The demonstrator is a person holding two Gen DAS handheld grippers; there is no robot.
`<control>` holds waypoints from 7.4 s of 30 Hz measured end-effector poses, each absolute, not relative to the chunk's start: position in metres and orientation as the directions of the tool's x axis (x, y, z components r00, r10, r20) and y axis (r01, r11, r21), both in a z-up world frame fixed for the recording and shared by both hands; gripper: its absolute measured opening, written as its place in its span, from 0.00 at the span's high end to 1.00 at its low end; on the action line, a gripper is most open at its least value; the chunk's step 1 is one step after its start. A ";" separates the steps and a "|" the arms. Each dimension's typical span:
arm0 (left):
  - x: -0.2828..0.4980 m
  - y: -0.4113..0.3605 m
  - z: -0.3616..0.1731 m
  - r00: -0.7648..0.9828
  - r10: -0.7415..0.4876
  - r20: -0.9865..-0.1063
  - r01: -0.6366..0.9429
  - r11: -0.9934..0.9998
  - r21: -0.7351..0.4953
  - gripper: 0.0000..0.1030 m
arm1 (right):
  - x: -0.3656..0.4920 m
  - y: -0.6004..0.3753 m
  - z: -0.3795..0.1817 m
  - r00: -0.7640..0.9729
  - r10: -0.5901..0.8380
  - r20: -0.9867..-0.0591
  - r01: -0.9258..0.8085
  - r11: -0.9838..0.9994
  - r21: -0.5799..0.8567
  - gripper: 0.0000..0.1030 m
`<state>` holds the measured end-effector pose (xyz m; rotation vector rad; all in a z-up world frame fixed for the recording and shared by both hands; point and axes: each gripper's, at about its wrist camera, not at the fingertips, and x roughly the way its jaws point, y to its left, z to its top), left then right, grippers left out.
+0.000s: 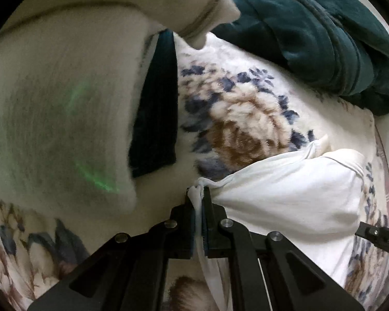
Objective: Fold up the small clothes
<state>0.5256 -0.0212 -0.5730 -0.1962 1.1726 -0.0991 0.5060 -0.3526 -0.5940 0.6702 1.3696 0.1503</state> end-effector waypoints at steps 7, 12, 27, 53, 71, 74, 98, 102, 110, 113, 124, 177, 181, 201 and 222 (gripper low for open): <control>0.508 -0.039 -0.530 0.453 -0.166 -0.876 0.043 0.986 -0.164 0.93 | 0.546 -0.343 -0.570 0.163 0.674 -0.721 0.121 0.711 0.693 0.68; 0.509 -0.064 -0.519 0.466 -0.112 -0.878 0.061 0.994 -0.094 0.82 | 0.587 -0.279 -0.587 0.039 0.487 -0.873 -0.065 0.873 0.484 0.68; 0.524 -0.069 -0.552 0.354 -0.156 -0.922 0.050 0.988 -0.147 0.51 | 0.540 -0.331 -0.570 0.098 0.568 -0.817 0.084 0.814 0.575 0.54; 0.177 -0.027 -0.557 -0.102 -0.308 -0.946 0.087 0.944 -0.317 0.52 | 0.123 -0.342 -0.547 -0.204 0.457 -0.866 0.377 0.853 0.361 0.49; 0.082 0.009 -0.524 -0.055 -0.304 -0.951 -0.096 0.950 -0.298 0.52 | 0.021 -0.297 -0.619 -0.114 0.508 -0.854 0.460 0.788 0.408 0.49; 0.085 0.000 -0.538 -0.048 -0.367 -0.929 -0.168 0.920 -0.355 0.52 | 0.019 -0.282 -0.630 -0.110 0.517 -0.849 0.458 0.784 0.419 0.49; 0.042 0.018 -0.528 0.034 -0.367 -0.930 -0.169 0.915 -0.367 0.95 | 0.009 -0.293 -0.641 -0.092 0.588 -0.803 0.423 0.753 0.503 0.72; 0.036 0.015 -0.526 0.067 -0.349 -0.935 -0.093 0.931 -0.354 0.95 | -0.004 -0.299 -0.637 -0.021 0.579 -0.815 0.443 0.736 0.512 0.93; 0.041 0.057 -0.553 0.080 -0.575 -0.814 -0.246 0.780 -0.575 0.79 | 0.004 -0.300 -0.640 -0.030 0.621 -0.783 0.432 0.715 0.550 0.74; 0.040 0.065 -0.561 0.085 -0.631 -0.771 -0.290 0.724 -0.626 0.68 | 0.006 -0.307 -0.651 -0.011 0.682 -0.731 0.467 0.650 0.599 0.67; 0.036 0.063 -0.550 -0.043 -0.506 -0.861 -0.205 0.848 -0.488 0.73 | 0.005 -0.298 -0.649 -0.121 0.587 -0.801 0.414 0.763 0.497 0.86; 0.479 -0.008 -0.503 0.521 -0.400 -0.754 0.029 0.891 -0.453 0.92 | 0.581 -0.303 -0.560 0.220 0.634 -0.741 -0.037 0.765 0.643 0.93; 0.466 -0.008 -0.480 0.552 -0.407 -0.728 0.056 0.889 -0.455 0.92 | 0.560 -0.297 -0.526 0.273 0.636 -0.722 -0.106 0.766 0.634 0.93; 0.231 0.060 -0.484 0.330 -0.419 -0.846 -0.059 0.885 -0.462 0.72 | 0.289 -0.286 -0.511 0.114 0.553 -0.825 -0.278 0.815 0.508 0.59; 0.275 0.087 -0.484 0.318 -0.432 -0.844 -0.182 0.846 -0.502 0.70 | 0.275 -0.282 -0.608 0.116 0.762 -0.637 0.335 0.573 0.748 0.92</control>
